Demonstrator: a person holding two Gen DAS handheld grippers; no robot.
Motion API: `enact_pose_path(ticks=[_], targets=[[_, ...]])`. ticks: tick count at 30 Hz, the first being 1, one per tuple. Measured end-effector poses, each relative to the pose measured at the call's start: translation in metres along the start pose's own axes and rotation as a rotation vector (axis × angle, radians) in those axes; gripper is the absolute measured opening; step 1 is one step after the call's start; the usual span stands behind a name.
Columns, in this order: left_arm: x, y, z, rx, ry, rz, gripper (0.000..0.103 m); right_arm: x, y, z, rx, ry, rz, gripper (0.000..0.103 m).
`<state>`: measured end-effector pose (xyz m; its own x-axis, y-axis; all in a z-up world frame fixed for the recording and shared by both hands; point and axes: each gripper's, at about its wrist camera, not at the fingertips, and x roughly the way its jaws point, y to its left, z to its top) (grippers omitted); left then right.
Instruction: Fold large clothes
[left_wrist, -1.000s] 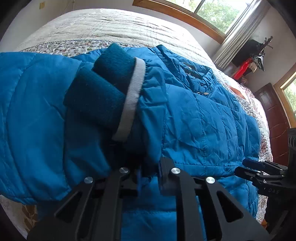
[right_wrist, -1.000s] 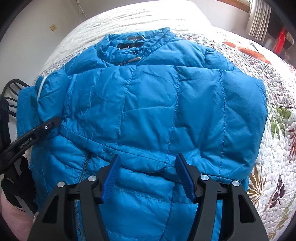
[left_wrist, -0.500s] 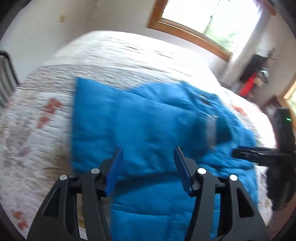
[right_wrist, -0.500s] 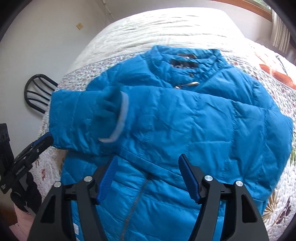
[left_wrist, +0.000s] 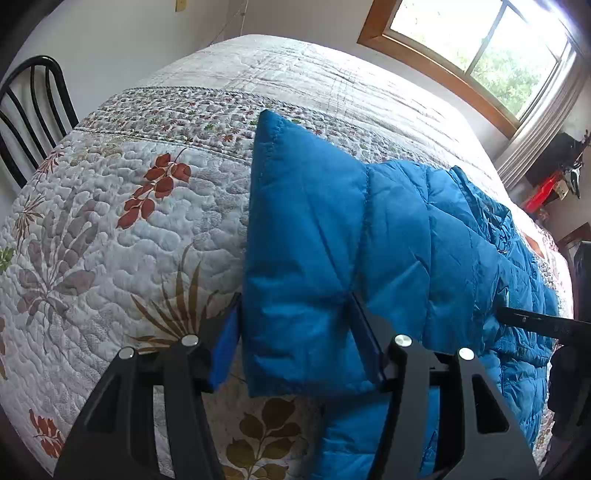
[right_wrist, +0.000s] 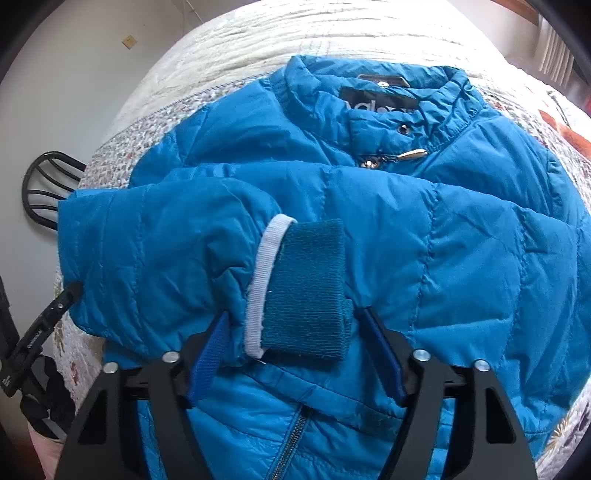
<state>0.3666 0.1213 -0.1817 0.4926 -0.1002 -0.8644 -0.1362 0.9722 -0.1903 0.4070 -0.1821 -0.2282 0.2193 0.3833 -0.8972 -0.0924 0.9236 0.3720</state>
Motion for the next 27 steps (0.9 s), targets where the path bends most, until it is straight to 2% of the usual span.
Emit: enact_pose_path(ticks=[2,3,6,11,15,17,21,27], targets=[[0.000,-0.005,0.002,0.005,0.001,0.004,0.057,-0.005,0.000,0.000,0.001,-0.003,0.079,0.018],[-0.003,-0.008,0.003,0.006,-0.002,0.005,0.057,-0.011,-0.001,0.000,-0.003,-0.011,0.087,0.014],[-0.014,-0.013,0.005,0.011,-0.027,-0.024,0.057,-0.039,-0.007,-0.004,-0.023,-0.076,0.070,0.012],[-0.030,-0.031,0.010,0.040,-0.076,-0.048,0.057,-0.094,-0.048,-0.017,0.036,-0.170,0.017,0.012],[-0.020,-0.053,0.014,0.062,-0.068,-0.044,0.057,-0.120,-0.082,-0.029,0.078,-0.207,-0.065,0.012],[-0.013,-0.063,0.016,0.071,-0.058,-0.045,0.057,-0.131,-0.103,-0.035,0.109,-0.212,-0.079,0.012],[0.009,-0.085,0.014,0.120,-0.017,-0.036,0.057,-0.126,-0.136,-0.046,0.176,-0.186,-0.091,0.011],[0.051,-0.091,0.006,0.158,0.057,0.037,0.060,-0.084,-0.162,-0.056,0.241,-0.106,-0.121,0.011]])
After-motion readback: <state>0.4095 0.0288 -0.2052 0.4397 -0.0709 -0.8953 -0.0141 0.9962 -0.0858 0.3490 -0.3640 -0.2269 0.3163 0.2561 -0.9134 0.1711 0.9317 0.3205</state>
